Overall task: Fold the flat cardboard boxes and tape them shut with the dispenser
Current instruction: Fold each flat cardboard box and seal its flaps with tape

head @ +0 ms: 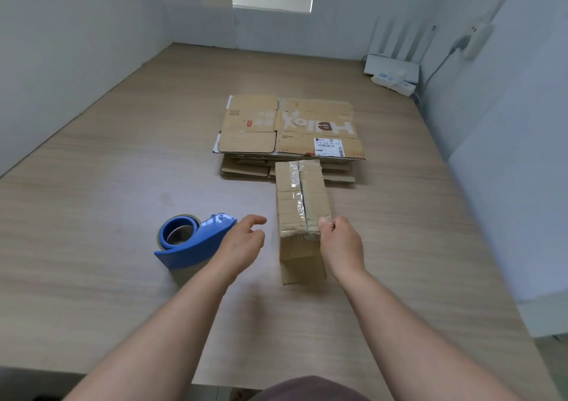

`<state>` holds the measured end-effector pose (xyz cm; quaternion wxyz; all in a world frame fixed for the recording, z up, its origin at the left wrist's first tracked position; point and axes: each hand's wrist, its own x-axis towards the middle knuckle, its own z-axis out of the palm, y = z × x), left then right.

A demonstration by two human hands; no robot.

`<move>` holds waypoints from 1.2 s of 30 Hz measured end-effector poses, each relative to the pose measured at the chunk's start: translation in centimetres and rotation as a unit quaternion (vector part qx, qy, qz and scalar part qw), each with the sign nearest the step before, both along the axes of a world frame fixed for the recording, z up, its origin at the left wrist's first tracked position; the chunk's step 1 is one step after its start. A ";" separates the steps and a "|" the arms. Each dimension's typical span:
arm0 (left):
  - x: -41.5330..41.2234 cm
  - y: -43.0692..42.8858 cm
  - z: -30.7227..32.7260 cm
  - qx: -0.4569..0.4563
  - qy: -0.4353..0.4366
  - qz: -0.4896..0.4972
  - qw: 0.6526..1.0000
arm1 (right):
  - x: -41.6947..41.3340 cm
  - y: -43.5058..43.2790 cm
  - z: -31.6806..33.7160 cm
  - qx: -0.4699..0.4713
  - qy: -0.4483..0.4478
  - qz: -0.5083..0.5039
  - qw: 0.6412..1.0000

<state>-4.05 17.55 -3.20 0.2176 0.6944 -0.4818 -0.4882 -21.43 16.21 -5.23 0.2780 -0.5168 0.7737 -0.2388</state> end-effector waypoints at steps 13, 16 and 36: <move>0.8 -2.7 1.0 0.048 -0.037 -0.100 0.993 | -0.4 0.1 -0.2 0.009 -0.011 0.020 1.000; 0.9 -2.7 1.1 0.038 -0.018 -0.079 0.996 | -0.4 0.1 -0.2 0.010 -0.012 0.020 1.000; -2.4 0.5 -5.5 -0.026 0.101 0.111 0.988 | -0.7 -0.1 0.0 0.024 -0.023 0.034 0.999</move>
